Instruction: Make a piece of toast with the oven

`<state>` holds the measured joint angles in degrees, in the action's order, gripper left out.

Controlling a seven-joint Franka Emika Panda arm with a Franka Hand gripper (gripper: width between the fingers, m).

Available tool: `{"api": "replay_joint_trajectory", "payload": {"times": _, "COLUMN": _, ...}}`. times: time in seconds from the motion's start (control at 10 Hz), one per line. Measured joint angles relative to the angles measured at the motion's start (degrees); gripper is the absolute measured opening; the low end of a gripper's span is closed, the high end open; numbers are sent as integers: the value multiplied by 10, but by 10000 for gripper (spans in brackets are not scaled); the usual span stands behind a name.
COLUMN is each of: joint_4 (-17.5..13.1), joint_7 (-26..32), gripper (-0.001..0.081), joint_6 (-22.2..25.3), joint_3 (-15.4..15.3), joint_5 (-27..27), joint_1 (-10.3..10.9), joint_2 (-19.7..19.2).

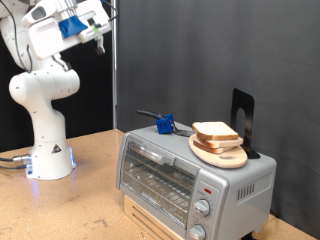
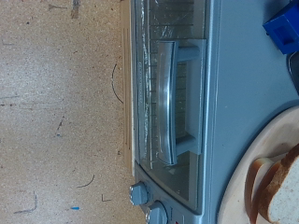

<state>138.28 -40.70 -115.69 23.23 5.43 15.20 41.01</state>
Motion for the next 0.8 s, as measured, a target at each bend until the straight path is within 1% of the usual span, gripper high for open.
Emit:
{"api": "replay_joint_trajectory", "payload": {"times": 0.1, "joint_4": 0, "joint_7": -1, "gripper": 800, "joint_6": 9, "joint_3": 1, "joint_5": 3, "joint_1": 0, "joint_2": 2}}
{"api": "replay_joint_trajectory", "payload": {"times": 0.2, "joint_4": 0, "joint_7": 16, "gripper": 800, "joint_6": 15, "joint_3": 7, "joint_5": 23, "joint_1": 5, "joint_2": 4}}
{"api": "replay_joint_trajectory", "payload": {"times": 0.3, "joint_4": 2, "joint_7": 48, "gripper": 800, "joint_6": 17, "joint_3": 17, "joint_5": 44, "joint_1": 16, "joint_2": 6}}
{"api": "replay_joint_trajectory", "payload": {"times": 0.5, "joint_4": 6, "joint_7": 126, "gripper": 800, "joint_6": 20, "joint_3": 49, "joint_5": 81, "joint_1": 54, "joint_2": 0}}
{"api": "replay_joint_trajectory", "payload": {"times": 0.6, "joint_4": 12, "joint_7": 137, "gripper": 800, "joint_6": -6, "joint_3": 58, "joint_5": 84, "joint_1": 66, "joint_2": -15}}
{"api": "replay_joint_trajectory", "payload": {"times": 0.7, "joint_4": 18, "joint_7": 138, "gripper": 800, "joint_6": -34, "joint_3": 54, "joint_5": 84, "joint_1": 69, "joint_2": -33}}
{"api": "replay_joint_trajectory", "payload": {"times": 0.8, "joint_4": 17, "joint_7": 138, "gripper": 800, "joint_6": -30, "joint_3": 54, "joint_5": 84, "joint_1": 68, "joint_2": -30}}
